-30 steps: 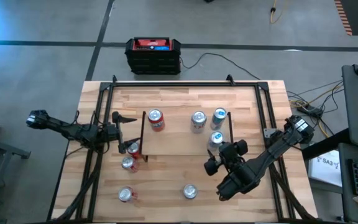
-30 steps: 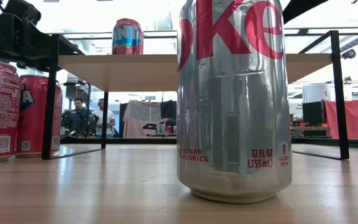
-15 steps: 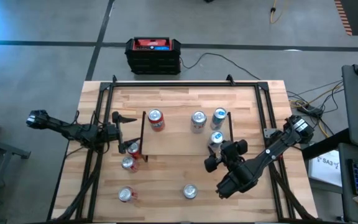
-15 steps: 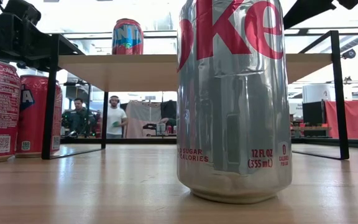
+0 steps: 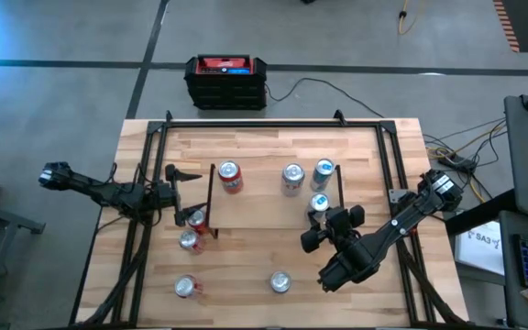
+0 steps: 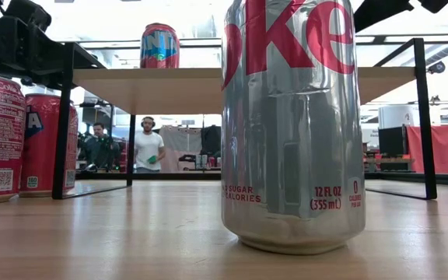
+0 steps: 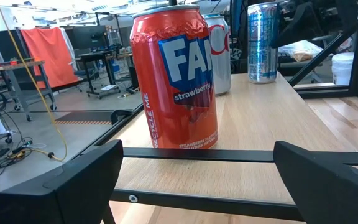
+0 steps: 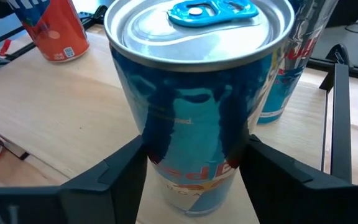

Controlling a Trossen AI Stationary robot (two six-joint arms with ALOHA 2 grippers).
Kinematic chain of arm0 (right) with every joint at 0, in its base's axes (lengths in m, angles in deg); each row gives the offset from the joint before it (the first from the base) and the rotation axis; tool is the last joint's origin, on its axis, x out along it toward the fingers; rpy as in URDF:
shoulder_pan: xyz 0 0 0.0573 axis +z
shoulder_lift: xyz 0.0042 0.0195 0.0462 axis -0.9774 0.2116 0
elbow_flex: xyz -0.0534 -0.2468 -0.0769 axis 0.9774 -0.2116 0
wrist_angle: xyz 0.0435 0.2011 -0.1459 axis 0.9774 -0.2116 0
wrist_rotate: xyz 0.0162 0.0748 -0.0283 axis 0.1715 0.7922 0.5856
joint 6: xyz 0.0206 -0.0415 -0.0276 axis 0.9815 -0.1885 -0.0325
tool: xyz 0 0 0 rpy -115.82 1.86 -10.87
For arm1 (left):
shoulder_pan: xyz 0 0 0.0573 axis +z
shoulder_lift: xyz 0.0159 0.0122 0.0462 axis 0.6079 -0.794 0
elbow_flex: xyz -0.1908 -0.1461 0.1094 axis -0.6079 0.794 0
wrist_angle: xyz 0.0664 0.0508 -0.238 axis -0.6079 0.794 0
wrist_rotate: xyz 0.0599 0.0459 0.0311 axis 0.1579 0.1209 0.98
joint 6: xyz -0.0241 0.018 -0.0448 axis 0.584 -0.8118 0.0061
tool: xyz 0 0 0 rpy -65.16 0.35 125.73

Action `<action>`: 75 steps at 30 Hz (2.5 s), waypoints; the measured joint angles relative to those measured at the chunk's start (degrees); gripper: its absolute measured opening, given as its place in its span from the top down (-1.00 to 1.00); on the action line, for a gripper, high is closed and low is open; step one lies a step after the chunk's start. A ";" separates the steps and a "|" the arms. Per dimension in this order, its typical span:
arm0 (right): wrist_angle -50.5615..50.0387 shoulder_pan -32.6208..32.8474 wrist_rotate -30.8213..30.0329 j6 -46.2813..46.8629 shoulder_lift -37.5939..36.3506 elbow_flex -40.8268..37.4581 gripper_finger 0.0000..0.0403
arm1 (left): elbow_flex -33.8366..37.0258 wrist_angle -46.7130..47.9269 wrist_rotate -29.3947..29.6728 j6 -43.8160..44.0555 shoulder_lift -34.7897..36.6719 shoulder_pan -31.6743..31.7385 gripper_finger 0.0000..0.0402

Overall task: Place canned beverage on shelf
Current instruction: Put the blue soda can on the shelf aligned with the other blue soda can

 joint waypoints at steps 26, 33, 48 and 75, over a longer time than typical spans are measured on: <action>2.36 0.02 1.04 -3.11 -0.02 1.14 -0.64 | 0.00 0.00 0.00 0.02 0.00 0.01 -0.99; 2.83 -0.39 -1.94 -3.10 -0.02 1.14 -0.92 | 0.00 0.00 0.00 0.02 0.00 0.02 -0.99; 2.82 -3.96 -0.10 -3.08 -0.02 0.54 -0.94 | 0.00 0.00 0.00 0.00 0.00 0.02 -0.99; 3.18 -5.14 2.75 -3.04 -0.02 0.22 -0.16 | 0.00 0.01 0.00 0.02 0.00 0.01 -0.99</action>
